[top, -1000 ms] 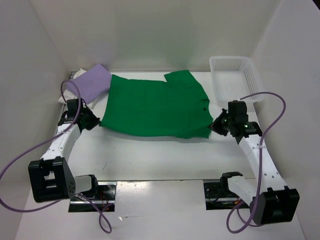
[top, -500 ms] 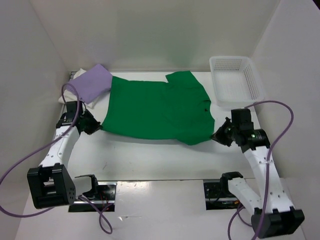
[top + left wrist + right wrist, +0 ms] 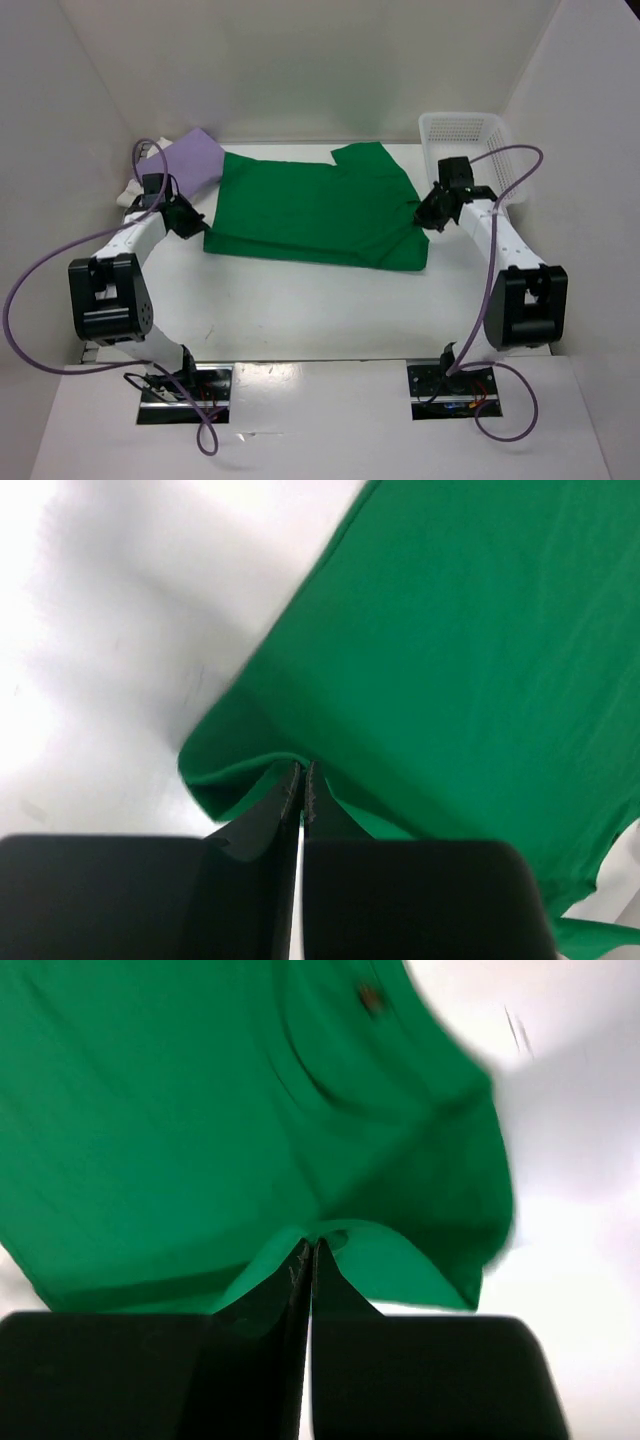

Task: Fold and stack the t-shirts
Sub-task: Fold the flattened tshirt in 1/3 of the way

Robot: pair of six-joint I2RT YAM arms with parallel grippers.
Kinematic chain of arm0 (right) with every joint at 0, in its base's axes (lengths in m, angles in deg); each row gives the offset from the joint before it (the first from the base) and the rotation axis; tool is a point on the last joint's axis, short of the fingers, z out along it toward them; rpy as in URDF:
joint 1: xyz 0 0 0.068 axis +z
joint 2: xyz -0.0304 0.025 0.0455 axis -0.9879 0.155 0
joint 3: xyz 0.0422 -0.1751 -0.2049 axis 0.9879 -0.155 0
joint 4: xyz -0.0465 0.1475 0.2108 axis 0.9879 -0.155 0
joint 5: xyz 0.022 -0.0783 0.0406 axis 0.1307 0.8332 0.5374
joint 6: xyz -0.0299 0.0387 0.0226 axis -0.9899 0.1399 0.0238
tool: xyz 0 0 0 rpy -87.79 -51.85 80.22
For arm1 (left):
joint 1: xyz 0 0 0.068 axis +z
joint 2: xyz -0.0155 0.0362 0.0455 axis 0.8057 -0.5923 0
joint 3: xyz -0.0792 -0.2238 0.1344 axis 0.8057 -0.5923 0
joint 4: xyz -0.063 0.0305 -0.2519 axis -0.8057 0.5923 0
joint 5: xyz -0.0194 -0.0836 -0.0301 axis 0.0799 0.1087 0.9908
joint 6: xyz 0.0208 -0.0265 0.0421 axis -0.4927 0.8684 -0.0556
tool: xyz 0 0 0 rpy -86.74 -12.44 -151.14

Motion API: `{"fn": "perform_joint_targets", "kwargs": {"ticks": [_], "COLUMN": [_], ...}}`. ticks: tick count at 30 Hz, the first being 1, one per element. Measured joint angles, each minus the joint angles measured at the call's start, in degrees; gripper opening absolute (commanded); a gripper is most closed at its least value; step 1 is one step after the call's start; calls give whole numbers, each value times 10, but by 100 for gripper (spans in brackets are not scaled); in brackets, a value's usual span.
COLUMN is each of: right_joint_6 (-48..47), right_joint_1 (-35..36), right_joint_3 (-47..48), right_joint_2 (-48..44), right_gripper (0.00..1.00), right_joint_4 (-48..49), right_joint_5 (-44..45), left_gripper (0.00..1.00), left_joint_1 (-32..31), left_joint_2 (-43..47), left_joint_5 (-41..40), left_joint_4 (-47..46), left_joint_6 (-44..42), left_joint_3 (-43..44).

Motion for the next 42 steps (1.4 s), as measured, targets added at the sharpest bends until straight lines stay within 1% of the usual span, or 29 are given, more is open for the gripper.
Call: {"fn": "perform_joint_targets", "kwargs": {"ticks": [5, 10, 15, 16, 17, 18, 19, 20, 23, 24, 26, 27, 28, 29, 31, 32, 33, 35, 36, 37, 38, 39, 40, 41, 42], "right_joint_6": [-12, -18, -25, -27, -29, -31, -32, -33, -35, -36, -37, -38, -38, -39, -37, -34, -33, -26, -22, -17, -13, -9, -7, -3, -1], "right_joint_1": [-5, -5, -5, -5, -5, -5, -5, -5, -5, -5, -5, -5, -5, -5, -5, -5, -4, 2, 6, 15, 26, 38, 50, 62, 72], "right_joint_3": [85, 144, 209, 222, 235, 248, 256, 262, 266, 266, 266, 264, 258, 245, 204, 178, 156, 103, 81, 57, 38, 22, 7, -8, -21], "right_joint_2": [89, 176, 242, 251, 259, 266, 273, 276, 281, 281, 278, 275, 270, 260, 225, 202, 180, 131, 109, 87, 70, 56, 44, 34, 27], "right_gripper": [1, 1, 1, 4, 5, 8, 15, 19, 26, 28, 34, 34, 34, 34, 29, 25, 15, 6, 2, 2, 1, 1, 1, 1, 1], "right_joint_4": [45, 53, 54, 54, 54, 55, 57, 57, 58, 58, 58, 59, 63, 70, 79, 85, 91, 102, 105, 110, 114, 117, 121, 125, 127], "right_joint_5": [15, 24, 27, 27, 27, 27, 27, 28, 29, 28, 28, 28, 29, 27, 20, 15, 10, 2, -1, -4, -6, -9, -14, -18, -21], "left_gripper": [0, 0, 0, 0, 3, 11, 19, 22, 24, 28, 29, 29, 31, 33, 34, 36, 36, 36, 37, 40, 40, 40, 26, 6, 0], "left_joint_1": [0, 0, 0, 0, 0, 0, 0, 0, 0, 0, 0, 0, 0, 0, 0, 0, 0, 0, 0, 0, 0, 0, 0, 0, 0], "left_joint_2": [-74, -143, -178, -181, -183, -186, -188, -188, -188, -186, -175, -163, -151, -135, -104, -88, -75, -57, -51, -48, -47, -47, -47, -47, -47], "left_joint_5": [-5, -16, -23, -24, -24, -24, -25, -25, -26, -29, -35, -37, -40, -42, -45, -45, -45, -44, -42, -39, -36, -31, -27, -21, -15], "left_joint_4": [-23, -30, -32, -33, -33, -33, -33, -34, -35, -35, -36, -37, -38, -39, -42, -46, -51, -54, -58, -61, -62, -63, -64, -64, -66], "left_joint_6": [9, 10, 10, 10, 10, 10, 9, 10, 10, 10, 9, 9, 9, 8, 8, 8, 7, 8, 8, 8, 9, 10, 11, 15, 19], "left_joint_3": [59, 104, 119, 120, 121, 123, 126, 127, 129, 129, 123, 116, 108, 98, 76, 62, 47, 21, 5, -10, -23, -35, -47, -56, -63]}}
